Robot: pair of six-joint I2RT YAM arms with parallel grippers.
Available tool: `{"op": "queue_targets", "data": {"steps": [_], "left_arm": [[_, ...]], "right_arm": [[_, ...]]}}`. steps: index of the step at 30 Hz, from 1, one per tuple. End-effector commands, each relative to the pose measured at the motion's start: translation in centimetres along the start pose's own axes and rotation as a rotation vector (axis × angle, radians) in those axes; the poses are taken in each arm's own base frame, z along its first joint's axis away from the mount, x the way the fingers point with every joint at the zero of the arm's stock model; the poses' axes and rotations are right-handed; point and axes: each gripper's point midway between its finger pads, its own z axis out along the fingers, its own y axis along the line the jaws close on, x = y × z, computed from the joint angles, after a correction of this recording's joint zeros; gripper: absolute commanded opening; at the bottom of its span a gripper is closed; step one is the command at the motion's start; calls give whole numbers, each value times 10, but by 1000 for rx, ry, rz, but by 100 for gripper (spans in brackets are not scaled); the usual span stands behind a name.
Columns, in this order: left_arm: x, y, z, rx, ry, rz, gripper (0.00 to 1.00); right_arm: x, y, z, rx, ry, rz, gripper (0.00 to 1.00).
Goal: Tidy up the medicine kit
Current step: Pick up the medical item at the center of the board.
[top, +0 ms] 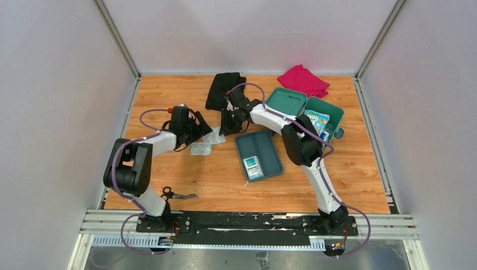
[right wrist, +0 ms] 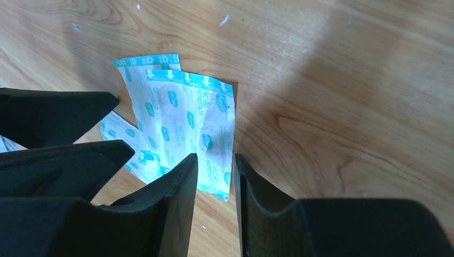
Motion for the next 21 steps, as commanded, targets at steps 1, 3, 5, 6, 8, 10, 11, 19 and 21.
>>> {"op": "queue_targets", "data": {"steps": [1,3,5,6,8,10,11,19,21], "left_arm": [[16,11,7,-13,63,3,84],[20,13,6,-11,70,-4,82],[24,15,5,-9,76,-8,81],[26,16,5,-8,78,-8,81],[29,17,5,-8,87,-8,80],[32,18,5,-7,94,-6,79],[32,18,5,-6,93,-7,78],[36,18,4,6,105,-5,67],[36,18,4,6,106,-4,64]], "right_arm": [[8,-9,13,-11,55,54,35],[8,-8,14,-21,60,59,32],[9,-6,14,-26,61,63,29],[8,-5,14,-33,59,67,27],[9,-3,16,-50,62,72,24],[9,0,19,-71,65,78,21],[9,1,20,-79,68,81,20],[6,5,27,-121,60,97,16],[4,5,28,-125,53,103,16]]}}
